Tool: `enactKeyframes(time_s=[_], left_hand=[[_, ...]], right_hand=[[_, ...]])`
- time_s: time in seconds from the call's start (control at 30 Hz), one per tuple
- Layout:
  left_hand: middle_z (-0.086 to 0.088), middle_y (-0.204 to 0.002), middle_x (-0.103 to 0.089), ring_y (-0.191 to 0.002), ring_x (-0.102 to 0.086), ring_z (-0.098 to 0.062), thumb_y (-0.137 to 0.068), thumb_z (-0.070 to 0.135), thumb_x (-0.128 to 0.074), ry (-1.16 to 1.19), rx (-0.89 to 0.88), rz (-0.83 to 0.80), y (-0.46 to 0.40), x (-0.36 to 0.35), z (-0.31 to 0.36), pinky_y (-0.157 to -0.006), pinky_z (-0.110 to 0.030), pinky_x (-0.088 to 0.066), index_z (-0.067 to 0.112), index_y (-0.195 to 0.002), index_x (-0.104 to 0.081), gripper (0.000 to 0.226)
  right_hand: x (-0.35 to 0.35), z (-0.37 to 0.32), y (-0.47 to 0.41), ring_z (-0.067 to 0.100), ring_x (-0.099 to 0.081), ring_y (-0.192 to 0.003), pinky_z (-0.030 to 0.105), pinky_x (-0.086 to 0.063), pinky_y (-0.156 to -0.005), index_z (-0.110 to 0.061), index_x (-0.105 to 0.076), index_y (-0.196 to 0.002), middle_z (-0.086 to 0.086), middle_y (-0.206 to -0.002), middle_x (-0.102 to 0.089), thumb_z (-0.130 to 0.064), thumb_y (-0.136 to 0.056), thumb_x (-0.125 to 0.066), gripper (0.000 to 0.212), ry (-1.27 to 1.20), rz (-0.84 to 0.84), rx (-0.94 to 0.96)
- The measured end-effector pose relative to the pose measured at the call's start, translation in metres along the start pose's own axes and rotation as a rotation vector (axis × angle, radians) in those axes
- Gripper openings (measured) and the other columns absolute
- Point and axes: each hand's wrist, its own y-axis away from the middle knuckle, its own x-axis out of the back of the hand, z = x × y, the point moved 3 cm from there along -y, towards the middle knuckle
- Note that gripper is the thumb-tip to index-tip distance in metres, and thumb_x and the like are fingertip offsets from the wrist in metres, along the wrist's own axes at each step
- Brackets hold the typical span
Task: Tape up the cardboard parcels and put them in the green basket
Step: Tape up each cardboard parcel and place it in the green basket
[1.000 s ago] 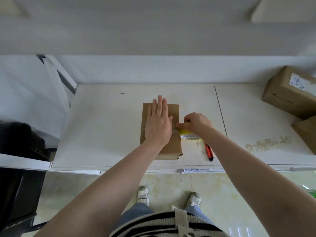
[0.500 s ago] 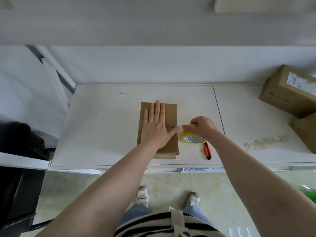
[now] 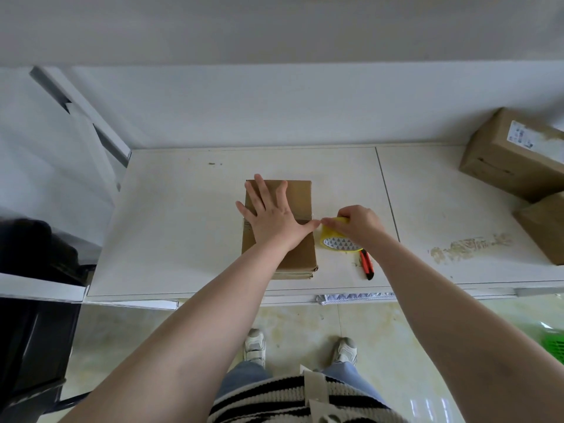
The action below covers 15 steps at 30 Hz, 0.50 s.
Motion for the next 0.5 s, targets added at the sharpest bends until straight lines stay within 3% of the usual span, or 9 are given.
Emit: enactKeyframes(time_s=[0.17,0.37,0.5], left_hand=[[-0.016,-0.157,0.031,-0.144,0.030,-0.037,-0.065,0.089,-0.049,0.036,-0.009,0.038,0.001,-0.001,-0.004,-0.112,-0.065,0.011,0.028,-0.152,0.009,0.121],[-0.012,-0.154,0.038,-0.139,0.035,-0.043,-0.063,0.092,-0.045,0.018,0.048,-0.010,0.000,0.001,-0.001,-0.105,-0.073,0.013,0.024,-0.149,0.029,0.132],[-0.007,-0.154,0.040,-0.141,0.028,-0.048,-0.068,0.083,-0.055,0.113,0.075,-0.065,0.002,0.005,0.000,-0.105,-0.077,-0.002,0.030,-0.149,0.028,0.128]], right_hand=[[-0.001,0.007,0.005,0.016,-0.051,-0.061,0.027,-0.037,-0.054,-0.020,-0.058,-0.064,-0.003,-0.062,-0.052,-0.063,-0.087,-0.054,0.049,-0.103,-0.058,0.058],[-0.001,0.003,0.006,0.013,-0.052,-0.059,0.024,-0.037,-0.052,-0.023,-0.056,-0.062,-0.004,-0.062,-0.054,-0.058,-0.089,-0.055,0.044,-0.165,-0.073,0.081],[0.002,-0.006,0.007,0.015,-0.046,-0.055,0.026,-0.034,-0.053,-0.019,-0.051,-0.058,-0.002,-0.058,-0.047,-0.054,-0.092,-0.054,0.049,-0.106,-0.077,0.091]])
